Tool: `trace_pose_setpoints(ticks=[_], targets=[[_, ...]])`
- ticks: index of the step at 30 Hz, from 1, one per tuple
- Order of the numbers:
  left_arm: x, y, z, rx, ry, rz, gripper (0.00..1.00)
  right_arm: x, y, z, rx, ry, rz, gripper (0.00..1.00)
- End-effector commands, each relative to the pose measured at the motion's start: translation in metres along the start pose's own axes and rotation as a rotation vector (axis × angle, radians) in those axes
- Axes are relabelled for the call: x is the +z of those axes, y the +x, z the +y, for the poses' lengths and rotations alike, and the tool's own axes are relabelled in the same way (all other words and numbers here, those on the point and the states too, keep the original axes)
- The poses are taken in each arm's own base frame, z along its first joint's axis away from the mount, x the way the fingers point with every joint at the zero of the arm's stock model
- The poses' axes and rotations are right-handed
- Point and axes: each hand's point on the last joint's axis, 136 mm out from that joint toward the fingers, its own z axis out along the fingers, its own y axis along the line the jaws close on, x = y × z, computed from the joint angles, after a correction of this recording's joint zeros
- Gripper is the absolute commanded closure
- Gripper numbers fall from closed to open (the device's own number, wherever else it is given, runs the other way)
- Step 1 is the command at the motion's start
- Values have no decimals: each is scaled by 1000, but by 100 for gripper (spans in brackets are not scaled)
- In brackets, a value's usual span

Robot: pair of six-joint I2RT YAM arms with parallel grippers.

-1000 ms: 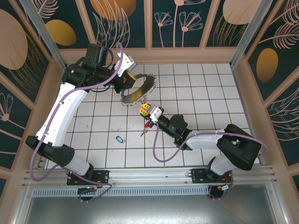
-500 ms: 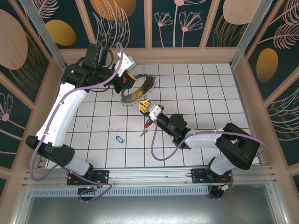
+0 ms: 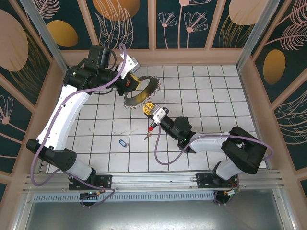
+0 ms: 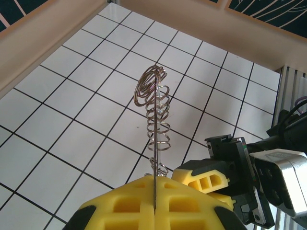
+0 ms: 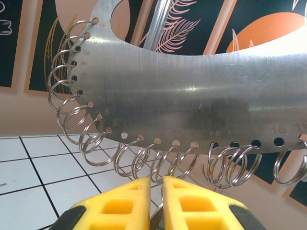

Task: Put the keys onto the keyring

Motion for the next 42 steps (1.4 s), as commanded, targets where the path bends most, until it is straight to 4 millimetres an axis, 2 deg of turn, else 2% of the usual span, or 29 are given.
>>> trace_pose_setpoints(ticks=[1,9,17,24,31,42], targets=[[-6,-8,-6,11,8,-23,100,7,-21,-3,-5,9,-64,86],[-6,-9,-5,12,6,-25,100,12,-23,-6,-9,27,-69,85],[-7,-9,-5,17,-1,-28,100,12,-18,-1,8,15,-52,83],[-8,-10,-4,21,-10,-39,100,14,-21,1,10,7,-58,86],[-7,-9,-3,20,-15,-36,100,14,-20,4,9,16,-54,84],[-9,-11,-3,21,-18,-46,100,17,-19,-11,-21,91,-39,84]])
